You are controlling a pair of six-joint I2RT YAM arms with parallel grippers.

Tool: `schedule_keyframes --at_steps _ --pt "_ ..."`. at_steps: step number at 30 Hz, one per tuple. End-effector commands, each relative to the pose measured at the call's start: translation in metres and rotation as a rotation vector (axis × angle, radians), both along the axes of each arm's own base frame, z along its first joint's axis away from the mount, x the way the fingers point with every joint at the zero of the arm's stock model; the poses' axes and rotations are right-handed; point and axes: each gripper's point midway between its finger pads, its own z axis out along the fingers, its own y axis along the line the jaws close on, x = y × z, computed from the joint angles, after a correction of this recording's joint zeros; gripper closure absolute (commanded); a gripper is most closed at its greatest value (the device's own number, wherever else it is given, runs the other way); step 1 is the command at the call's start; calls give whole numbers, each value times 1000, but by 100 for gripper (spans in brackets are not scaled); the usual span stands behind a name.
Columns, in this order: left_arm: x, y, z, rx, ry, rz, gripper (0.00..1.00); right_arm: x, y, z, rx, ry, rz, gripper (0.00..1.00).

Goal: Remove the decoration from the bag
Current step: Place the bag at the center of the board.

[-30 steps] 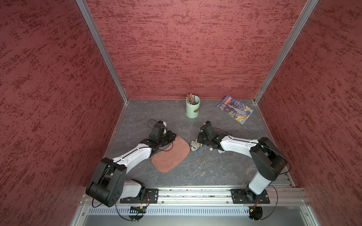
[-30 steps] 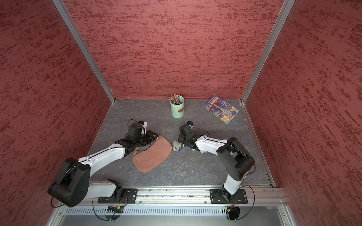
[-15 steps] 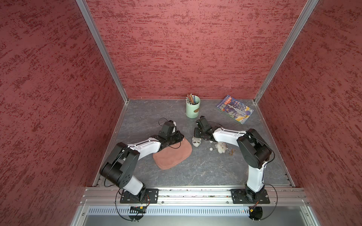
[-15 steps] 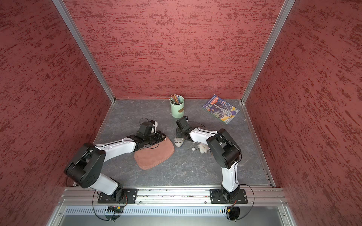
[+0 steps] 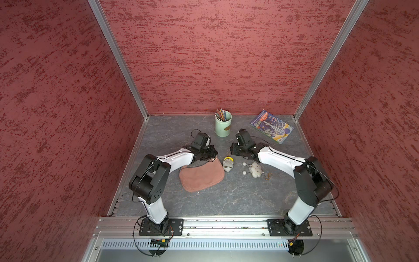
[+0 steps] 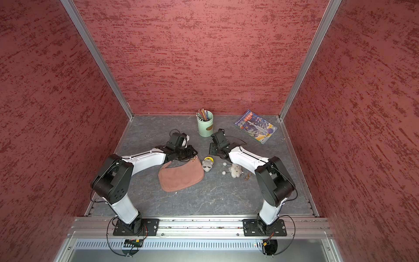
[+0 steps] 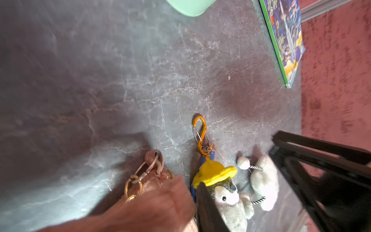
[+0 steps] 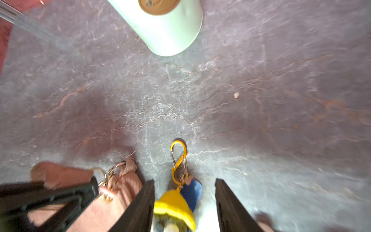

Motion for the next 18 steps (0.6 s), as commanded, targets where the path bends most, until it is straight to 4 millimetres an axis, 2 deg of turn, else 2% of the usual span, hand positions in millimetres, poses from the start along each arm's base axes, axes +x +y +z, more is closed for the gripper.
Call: schedule_keyframes --at_steps 1,3,5,6,7,11,14,18 --pt "-19 16 -11 97 86 -13 68 -21 -16 1 5 45 -16 47" --pt "-23 21 -7 109 103 -15 61 -36 -31 0 -22 75 -31 45" --pt "-26 27 -3 116 114 -6 56 -53 -55 -7 -72 115 -71 44" --pt "-27 29 1 113 113 -1 52 -65 -69 -17 -95 163 -98 44" --pt "-28 31 4 108 114 3 49 -77 -81 -16 -98 192 -124 44" --pt "-36 31 21 84 116 6 45 -114 -111 -22 -148 295 -177 44" --pt "-43 23 35 87 82 -11 44 -133 -114 -26 -106 350 -205 43" --pt "-52 -3 42 130 48 -104 44 -142 -97 -41 27 417 -232 41"
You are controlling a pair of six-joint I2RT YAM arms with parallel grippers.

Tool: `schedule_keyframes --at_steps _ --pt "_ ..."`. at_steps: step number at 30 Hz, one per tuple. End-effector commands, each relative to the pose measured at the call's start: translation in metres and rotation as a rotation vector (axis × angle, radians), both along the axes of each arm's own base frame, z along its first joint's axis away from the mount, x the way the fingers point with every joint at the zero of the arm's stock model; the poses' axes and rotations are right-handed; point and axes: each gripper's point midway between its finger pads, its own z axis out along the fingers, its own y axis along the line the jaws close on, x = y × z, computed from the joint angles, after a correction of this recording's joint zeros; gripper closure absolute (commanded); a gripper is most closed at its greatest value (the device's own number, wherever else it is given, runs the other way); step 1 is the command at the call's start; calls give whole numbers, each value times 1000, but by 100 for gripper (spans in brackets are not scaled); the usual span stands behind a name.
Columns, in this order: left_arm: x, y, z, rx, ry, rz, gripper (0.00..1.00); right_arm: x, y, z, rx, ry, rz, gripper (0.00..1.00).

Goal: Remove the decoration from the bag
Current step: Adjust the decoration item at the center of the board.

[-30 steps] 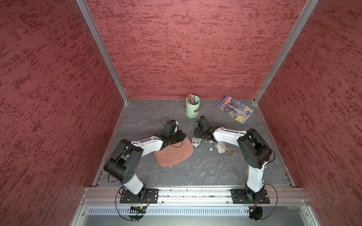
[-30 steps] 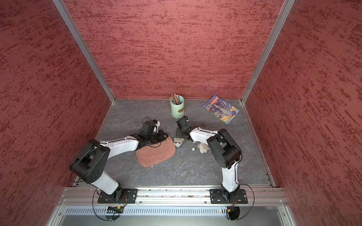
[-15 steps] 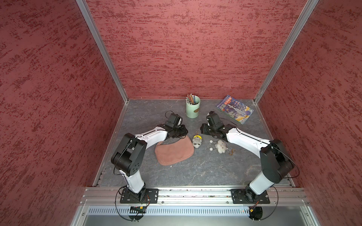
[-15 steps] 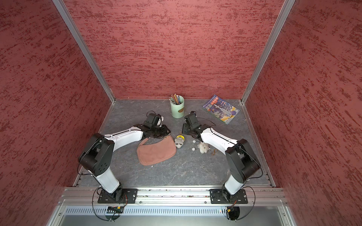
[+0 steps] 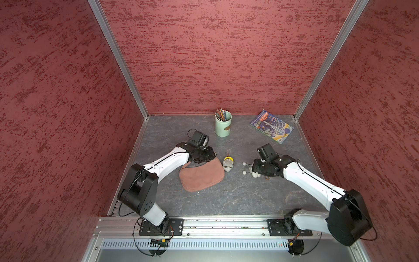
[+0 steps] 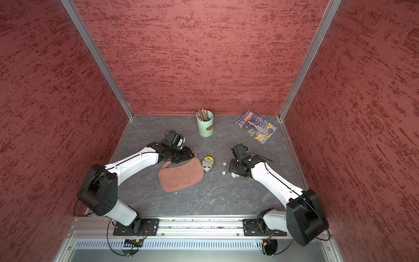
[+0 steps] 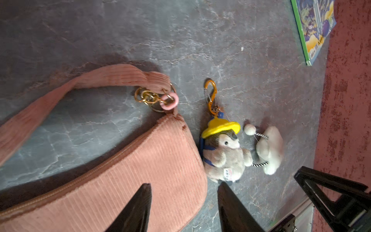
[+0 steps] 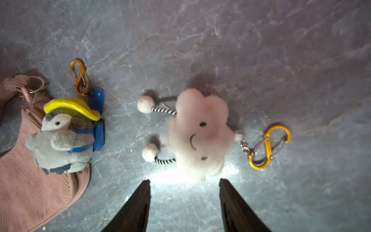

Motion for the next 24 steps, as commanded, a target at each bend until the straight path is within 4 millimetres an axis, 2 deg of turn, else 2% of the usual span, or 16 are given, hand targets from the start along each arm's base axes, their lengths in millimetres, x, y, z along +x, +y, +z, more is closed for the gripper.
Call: schedule_keyframes --at_steps 1,5,8,9,11,14,16,18,20,22,24 --pt "-5 -23 8 21 -36 -78 44 -14 7 -19 75 91 -57 41" --pt "-4 -56 8 -76 -45 -103 44 3 7 -31 49 73 -37 40" --pt "-2 -74 4 -125 -41 -118 45 28 8 -31 21 23 21 41" --pt "-3 -78 3 -133 -33 -121 45 36 8 -38 -19 32 48 41" --pt "-5 -77 6 -127 -25 -117 46 51 9 -35 -71 17 96 41" --pt "-12 -46 16 -76 -47 -56 45 55 7 -20 -140 -6 132 39" --pt "-22 -13 19 -43 -42 17 46 50 1 -5 -176 -35 125 36" --pt "-37 31 18 -17 -29 119 46 41 -8 13 -212 -58 112 33" --pt "-55 61 16 11 -16 187 46 31 -5 28 -234 -81 134 32" --pt "-71 84 11 43 -2 247 46 18 11 40 -230 -93 176 32" --pt "-87 103 0 86 20 297 46 1 46 44 -164 -93 249 32"
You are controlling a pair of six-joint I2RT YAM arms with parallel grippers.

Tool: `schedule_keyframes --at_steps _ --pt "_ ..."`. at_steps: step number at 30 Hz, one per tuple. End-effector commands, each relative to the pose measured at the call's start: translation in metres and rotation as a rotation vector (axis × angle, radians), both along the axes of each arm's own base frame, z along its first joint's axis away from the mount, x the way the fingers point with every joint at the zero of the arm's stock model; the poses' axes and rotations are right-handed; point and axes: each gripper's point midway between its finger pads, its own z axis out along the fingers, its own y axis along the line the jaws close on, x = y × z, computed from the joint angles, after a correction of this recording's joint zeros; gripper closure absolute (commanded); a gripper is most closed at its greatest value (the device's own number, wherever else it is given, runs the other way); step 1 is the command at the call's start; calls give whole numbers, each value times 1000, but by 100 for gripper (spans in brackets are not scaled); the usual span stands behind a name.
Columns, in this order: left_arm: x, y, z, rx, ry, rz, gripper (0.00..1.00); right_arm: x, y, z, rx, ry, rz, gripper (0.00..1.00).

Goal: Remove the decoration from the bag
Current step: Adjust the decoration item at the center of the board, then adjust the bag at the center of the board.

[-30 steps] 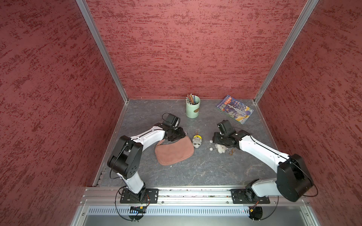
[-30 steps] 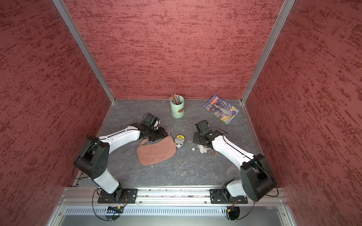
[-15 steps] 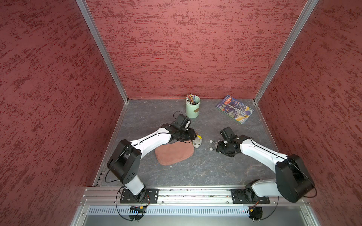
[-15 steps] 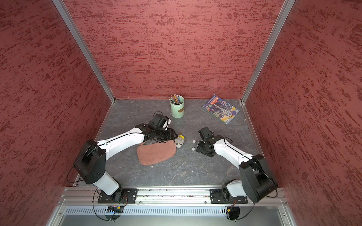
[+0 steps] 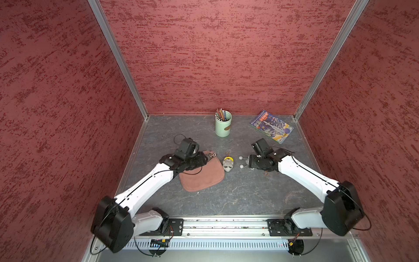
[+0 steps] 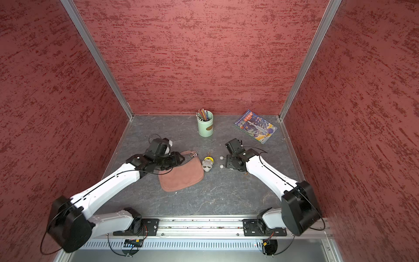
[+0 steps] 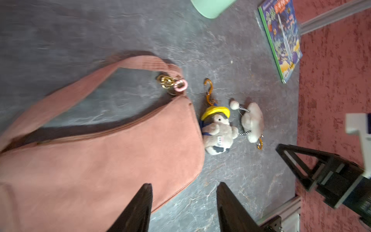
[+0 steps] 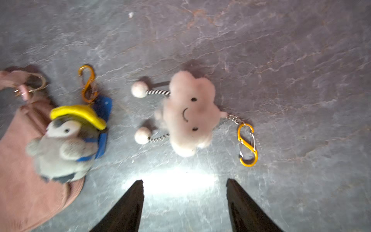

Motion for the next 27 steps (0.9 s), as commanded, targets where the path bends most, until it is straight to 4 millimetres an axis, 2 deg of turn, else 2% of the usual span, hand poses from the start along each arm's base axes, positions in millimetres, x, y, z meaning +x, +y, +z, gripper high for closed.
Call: schedule_keyframes --at_steps 1,3,5,8,10,16,20,21,24,27 --pt "-36 42 -38 124 120 116 46 -29 38 6 33 33 84 33" --pt "-48 60 -50 163 135 169 46 -43 77 -1 128 65 124 34" --pt "-56 76 -58 194 134 225 45 -49 105 -11 198 102 130 35" --pt "-59 90 -72 199 126 274 45 -45 139 -35 288 159 101 38" --pt "-56 90 -80 175 114 283 45 -40 156 -43 347 175 74 40" --pt "-40 83 -100 124 110 267 46 -24 180 -70 431 194 -26 54" --pt "-21 93 -100 110 83 287 46 -37 189 -82 481 237 -59 74" --pt "-15 95 -97 113 70 291 47 -42 191 -83 471 237 -58 76" --pt "8 100 -84 136 20 284 47 -53 196 -81 468 245 -44 74" --pt "16 106 -72 124 9 281 46 -54 190 -69 445 231 -30 62"
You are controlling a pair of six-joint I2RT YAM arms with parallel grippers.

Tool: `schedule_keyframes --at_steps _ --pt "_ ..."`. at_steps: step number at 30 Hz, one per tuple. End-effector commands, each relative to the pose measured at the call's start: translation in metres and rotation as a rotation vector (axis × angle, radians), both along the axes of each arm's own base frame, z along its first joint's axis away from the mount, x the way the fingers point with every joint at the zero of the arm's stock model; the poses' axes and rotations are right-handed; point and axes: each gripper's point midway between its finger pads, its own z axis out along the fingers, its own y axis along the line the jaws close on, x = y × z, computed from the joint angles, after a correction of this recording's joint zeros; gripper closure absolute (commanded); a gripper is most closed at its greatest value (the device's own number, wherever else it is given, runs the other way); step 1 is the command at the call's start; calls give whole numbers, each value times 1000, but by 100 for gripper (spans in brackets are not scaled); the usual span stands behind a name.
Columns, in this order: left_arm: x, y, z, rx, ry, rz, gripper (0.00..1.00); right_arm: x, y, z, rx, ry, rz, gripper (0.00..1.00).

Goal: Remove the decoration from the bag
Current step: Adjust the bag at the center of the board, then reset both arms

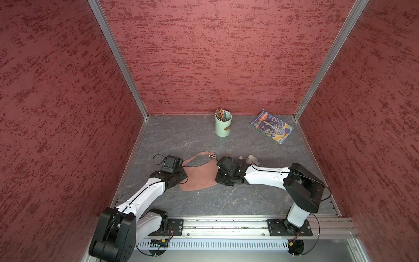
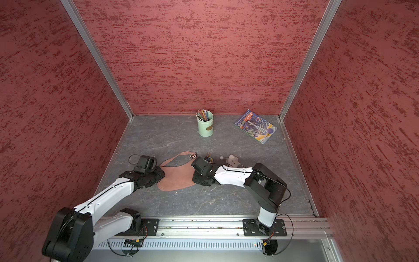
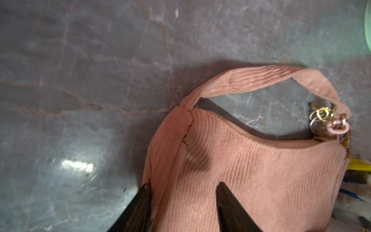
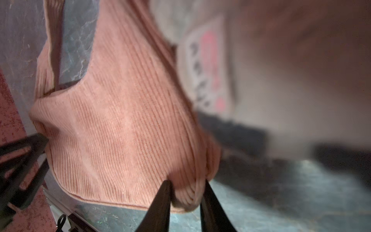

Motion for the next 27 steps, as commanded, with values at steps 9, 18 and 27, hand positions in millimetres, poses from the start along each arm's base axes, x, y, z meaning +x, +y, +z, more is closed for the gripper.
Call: schedule_keyframes --at_steps 9,18,27 --pt "7 41 73 54 -184 53 37 6 -86 69 -198 -236 97 31" --pt "58 32 137 444 -611 -181 26 99 -229 144 -562 -829 -17 8" --pt "92 78 114 570 -699 -29 15 120 -361 138 -770 -981 -419 2"
